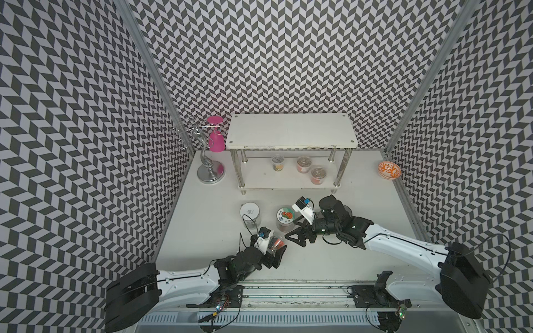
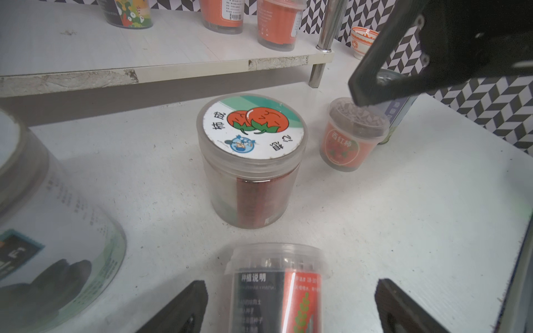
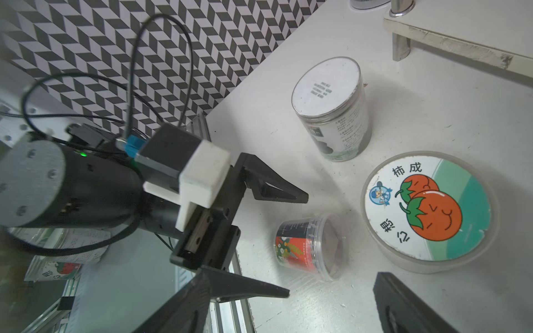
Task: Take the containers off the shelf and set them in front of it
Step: Adjust the container at the center of the board.
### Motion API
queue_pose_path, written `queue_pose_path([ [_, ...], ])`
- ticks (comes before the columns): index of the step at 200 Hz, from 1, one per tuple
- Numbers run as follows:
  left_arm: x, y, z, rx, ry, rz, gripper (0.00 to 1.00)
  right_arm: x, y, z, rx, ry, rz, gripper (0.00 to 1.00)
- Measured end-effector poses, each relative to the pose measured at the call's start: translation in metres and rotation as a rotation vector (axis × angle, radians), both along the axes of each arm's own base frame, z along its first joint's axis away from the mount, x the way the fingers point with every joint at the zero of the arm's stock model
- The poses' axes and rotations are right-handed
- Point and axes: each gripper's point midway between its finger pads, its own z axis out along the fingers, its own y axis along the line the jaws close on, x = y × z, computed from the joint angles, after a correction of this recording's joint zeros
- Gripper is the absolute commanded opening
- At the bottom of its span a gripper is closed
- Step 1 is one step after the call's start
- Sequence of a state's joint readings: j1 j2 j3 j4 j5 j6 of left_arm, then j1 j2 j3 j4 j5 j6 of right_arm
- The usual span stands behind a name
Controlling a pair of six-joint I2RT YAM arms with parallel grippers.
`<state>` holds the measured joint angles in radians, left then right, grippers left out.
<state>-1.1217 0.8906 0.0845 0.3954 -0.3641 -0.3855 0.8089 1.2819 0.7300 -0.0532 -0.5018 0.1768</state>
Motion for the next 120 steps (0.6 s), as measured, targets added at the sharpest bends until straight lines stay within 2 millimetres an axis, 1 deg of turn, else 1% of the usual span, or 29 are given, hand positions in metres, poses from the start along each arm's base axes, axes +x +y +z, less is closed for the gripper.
queue_pose_path([
  [23,0.007,0.005,0.015,-0.043,0.049,0.046,0.93,0.002,-0.004,-0.010,-0.014,-0.015,-0.018,0.93],
  [48,0.024,0.021,0.026,-0.063,0.108,0.140,0.92,-0.001,-0.008,-0.022,-0.032,-0.026,-0.014,0.94],
  [76,0.039,0.033,0.038,-0.057,0.160,0.212,0.92,-0.018,-0.011,-0.032,-0.049,-0.056,0.016,0.97],
  [101,0.051,0.038,0.048,-0.047,0.194,0.250,0.91,-0.038,0.003,-0.035,-0.065,-0.113,0.065,1.00],
  [120,0.059,0.042,0.054,-0.040,0.207,0.272,0.91,-0.047,0.017,-0.038,-0.081,-0.175,0.072,1.00],
])
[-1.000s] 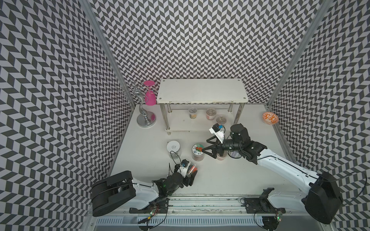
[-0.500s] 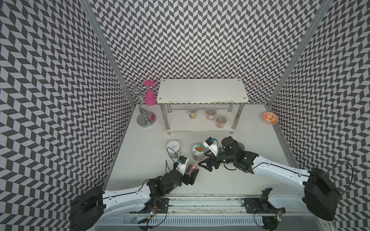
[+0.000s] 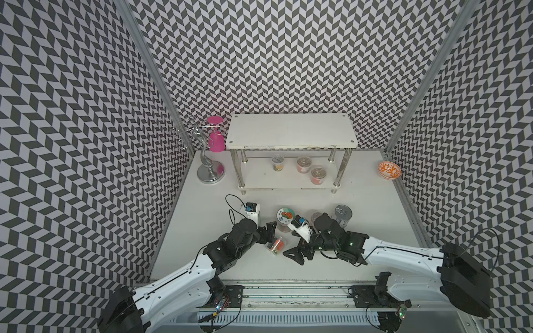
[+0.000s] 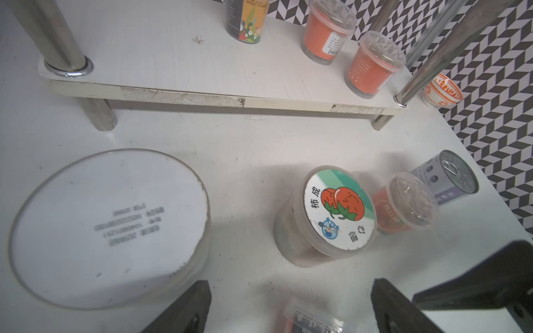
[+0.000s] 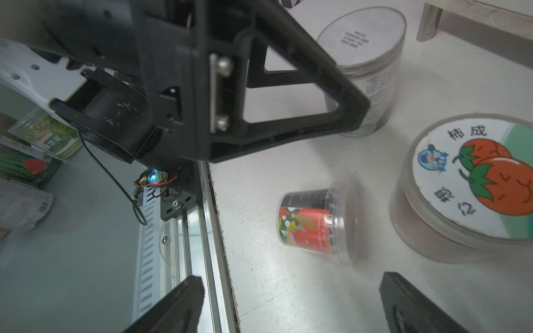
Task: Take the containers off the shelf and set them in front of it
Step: Adjust the container at the center of the board.
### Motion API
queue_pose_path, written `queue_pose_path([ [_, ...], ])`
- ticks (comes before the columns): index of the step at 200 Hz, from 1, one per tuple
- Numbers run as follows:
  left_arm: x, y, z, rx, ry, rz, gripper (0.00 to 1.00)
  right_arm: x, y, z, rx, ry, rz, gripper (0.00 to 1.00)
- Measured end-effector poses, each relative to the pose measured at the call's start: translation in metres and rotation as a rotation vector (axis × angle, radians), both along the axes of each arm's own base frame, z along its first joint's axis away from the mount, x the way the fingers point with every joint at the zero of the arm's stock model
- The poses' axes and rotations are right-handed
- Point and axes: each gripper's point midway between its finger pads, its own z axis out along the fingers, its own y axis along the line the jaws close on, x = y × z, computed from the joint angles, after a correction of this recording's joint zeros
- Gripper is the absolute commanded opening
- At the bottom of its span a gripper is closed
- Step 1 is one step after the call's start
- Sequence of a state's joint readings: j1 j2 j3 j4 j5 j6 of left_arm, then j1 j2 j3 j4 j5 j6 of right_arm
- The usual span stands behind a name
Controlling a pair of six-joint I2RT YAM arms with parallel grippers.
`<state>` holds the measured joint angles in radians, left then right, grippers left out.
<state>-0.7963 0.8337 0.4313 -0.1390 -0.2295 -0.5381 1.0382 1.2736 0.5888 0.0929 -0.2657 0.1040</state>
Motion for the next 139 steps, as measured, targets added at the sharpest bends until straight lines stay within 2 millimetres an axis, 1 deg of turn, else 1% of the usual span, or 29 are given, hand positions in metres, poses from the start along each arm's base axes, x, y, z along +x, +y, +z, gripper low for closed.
queue_pose_path([
  [15,0.004,0.001,0.007,-0.003,-0.001,0.006,0.91,-0.002,0.009,-0.008,-0.037,-0.045,-0.009,0.99],
  [33,0.010,0.004,0.016,0.002,-0.004,0.016,0.92,0.002,0.020,-0.019,-0.090,-0.098,-0.029,1.00],
  [52,0.017,0.008,0.021,0.010,-0.006,0.030,0.92,0.005,0.027,-0.025,-0.116,-0.138,-0.039,1.00],
  [80,0.025,0.017,0.023,0.024,-0.006,0.052,0.92,0.011,0.037,-0.036,-0.152,-0.173,-0.046,1.00],
  [113,0.029,0.025,0.023,0.033,-0.004,0.060,0.92,0.020,0.041,-0.051,-0.208,-0.202,-0.072,1.00],
  [127,0.031,0.027,0.022,0.037,-0.002,0.060,0.92,0.022,0.042,-0.056,-0.227,-0.211,-0.077,0.96],
  [139,0.031,0.029,0.022,0.039,-0.002,0.061,0.92,0.025,0.044,-0.059,-0.239,-0.219,-0.081,0.91],
])
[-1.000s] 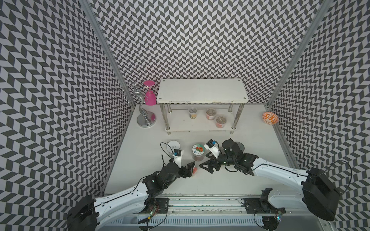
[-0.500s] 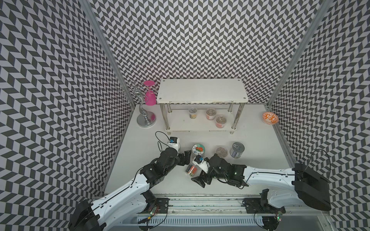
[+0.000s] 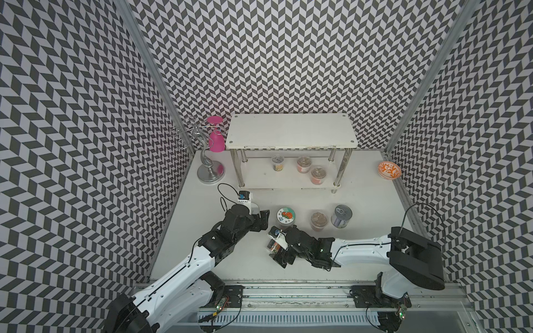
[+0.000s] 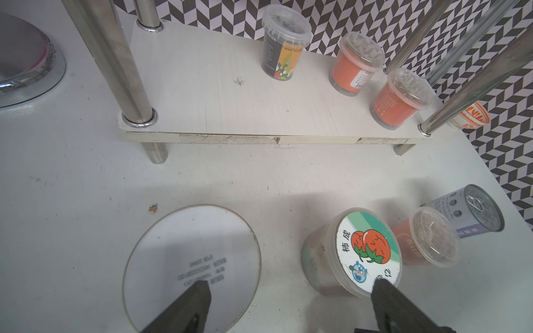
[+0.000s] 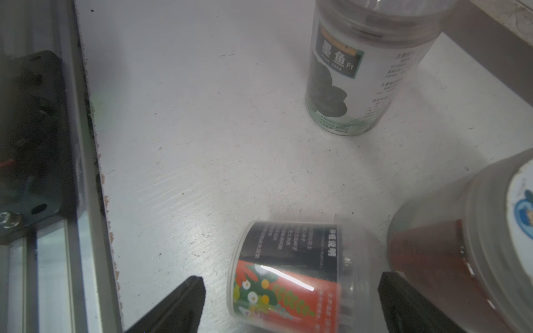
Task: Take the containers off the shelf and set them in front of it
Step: Adjust the container at the center of the board.
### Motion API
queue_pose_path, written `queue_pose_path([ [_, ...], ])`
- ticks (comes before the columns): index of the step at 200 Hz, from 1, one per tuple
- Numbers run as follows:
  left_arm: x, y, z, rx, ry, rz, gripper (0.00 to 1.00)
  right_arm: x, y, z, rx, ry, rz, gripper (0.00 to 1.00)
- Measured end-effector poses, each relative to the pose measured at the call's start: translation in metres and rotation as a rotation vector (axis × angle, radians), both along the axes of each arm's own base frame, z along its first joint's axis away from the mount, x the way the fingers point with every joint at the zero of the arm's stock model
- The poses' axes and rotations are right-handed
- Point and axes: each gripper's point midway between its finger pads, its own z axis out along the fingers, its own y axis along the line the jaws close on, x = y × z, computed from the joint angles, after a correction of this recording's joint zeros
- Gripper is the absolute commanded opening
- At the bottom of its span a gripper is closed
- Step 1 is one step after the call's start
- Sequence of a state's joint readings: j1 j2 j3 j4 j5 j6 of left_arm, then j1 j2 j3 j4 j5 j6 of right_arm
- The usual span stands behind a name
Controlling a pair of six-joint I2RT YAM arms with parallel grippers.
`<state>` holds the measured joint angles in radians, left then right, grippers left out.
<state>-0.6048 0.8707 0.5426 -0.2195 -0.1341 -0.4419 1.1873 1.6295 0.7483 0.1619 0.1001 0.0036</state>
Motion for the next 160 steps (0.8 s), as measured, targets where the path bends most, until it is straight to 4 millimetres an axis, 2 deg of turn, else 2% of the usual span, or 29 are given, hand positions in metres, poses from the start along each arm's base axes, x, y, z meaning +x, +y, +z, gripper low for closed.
queue_pose_path([
  [54,0.005,0.009,0.000,0.012,-0.003,0.008,0.93,0.009,0.003,0.000,-0.037,-0.065,0.004,0.66],
  [86,0.012,0.015,0.004,0.026,-0.015,0.018,0.93,0.008,0.003,0.001,-0.071,-0.130,0.027,0.65],
  [117,0.024,0.030,0.019,0.034,-0.049,0.061,0.93,-0.007,0.010,0.004,-0.128,-0.254,0.106,0.65],
  [137,0.032,0.042,0.026,0.041,-0.068,0.095,0.93,-0.017,0.019,0.009,-0.172,-0.375,0.164,0.66],
  [160,0.040,0.057,0.027,0.052,-0.070,0.132,0.93,-0.017,0.036,0.010,-0.237,-0.523,0.211,0.66],
])
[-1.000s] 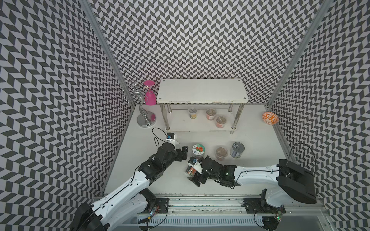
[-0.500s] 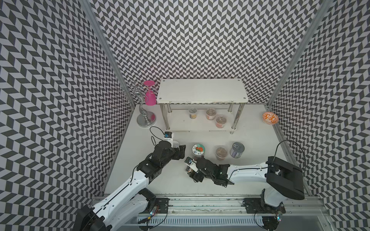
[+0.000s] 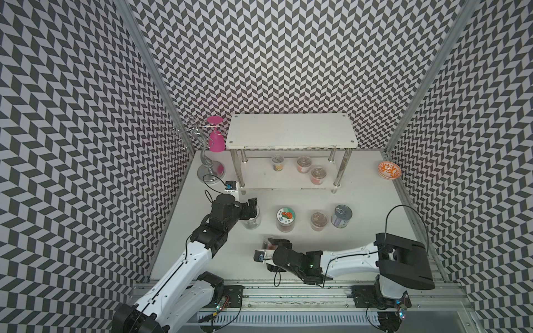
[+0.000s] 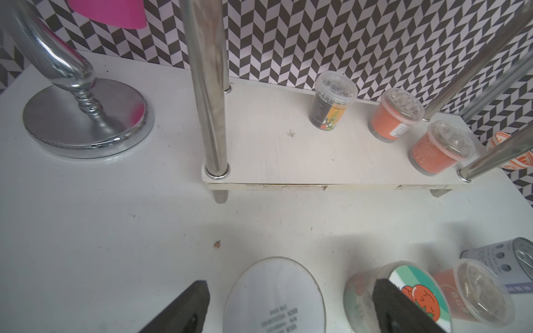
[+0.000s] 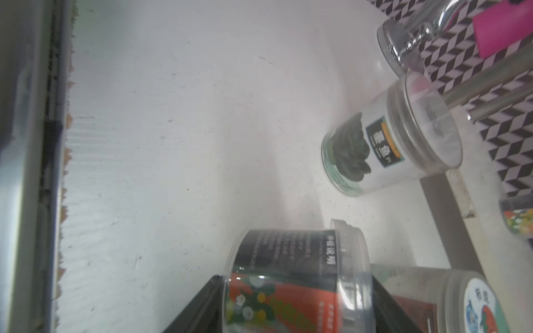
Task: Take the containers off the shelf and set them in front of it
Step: Adjust the container at the center of the board.
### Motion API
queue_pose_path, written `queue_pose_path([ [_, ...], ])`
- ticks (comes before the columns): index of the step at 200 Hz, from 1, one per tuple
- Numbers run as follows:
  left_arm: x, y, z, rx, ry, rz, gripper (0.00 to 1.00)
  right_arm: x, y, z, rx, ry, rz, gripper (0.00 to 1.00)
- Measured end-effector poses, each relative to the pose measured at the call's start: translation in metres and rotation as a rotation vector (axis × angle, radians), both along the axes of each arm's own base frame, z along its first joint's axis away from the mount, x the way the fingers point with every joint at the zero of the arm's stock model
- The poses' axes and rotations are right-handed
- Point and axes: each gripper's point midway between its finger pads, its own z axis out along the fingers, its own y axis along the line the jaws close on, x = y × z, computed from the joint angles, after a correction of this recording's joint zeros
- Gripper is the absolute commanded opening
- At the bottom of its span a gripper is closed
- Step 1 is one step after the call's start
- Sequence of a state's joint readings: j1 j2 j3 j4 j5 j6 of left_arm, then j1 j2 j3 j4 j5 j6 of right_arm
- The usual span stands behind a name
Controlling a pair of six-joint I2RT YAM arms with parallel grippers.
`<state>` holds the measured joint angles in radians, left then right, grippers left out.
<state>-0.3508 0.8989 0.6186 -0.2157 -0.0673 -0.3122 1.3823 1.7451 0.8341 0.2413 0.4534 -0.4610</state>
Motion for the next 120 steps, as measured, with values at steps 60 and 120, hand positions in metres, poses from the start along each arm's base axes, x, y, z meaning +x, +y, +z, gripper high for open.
queue_pose_path([
  [60,0.023,0.026,-0.002,0.004,0.007,0.055,0.93,0.022,0.027,-0.007,-0.128,-0.241,0.036,0.69],
  [120,0.033,0.028,-0.002,-0.005,-0.001,0.034,0.94,0.012,0.048,-0.015,-0.180,-0.317,0.108,0.82],
])
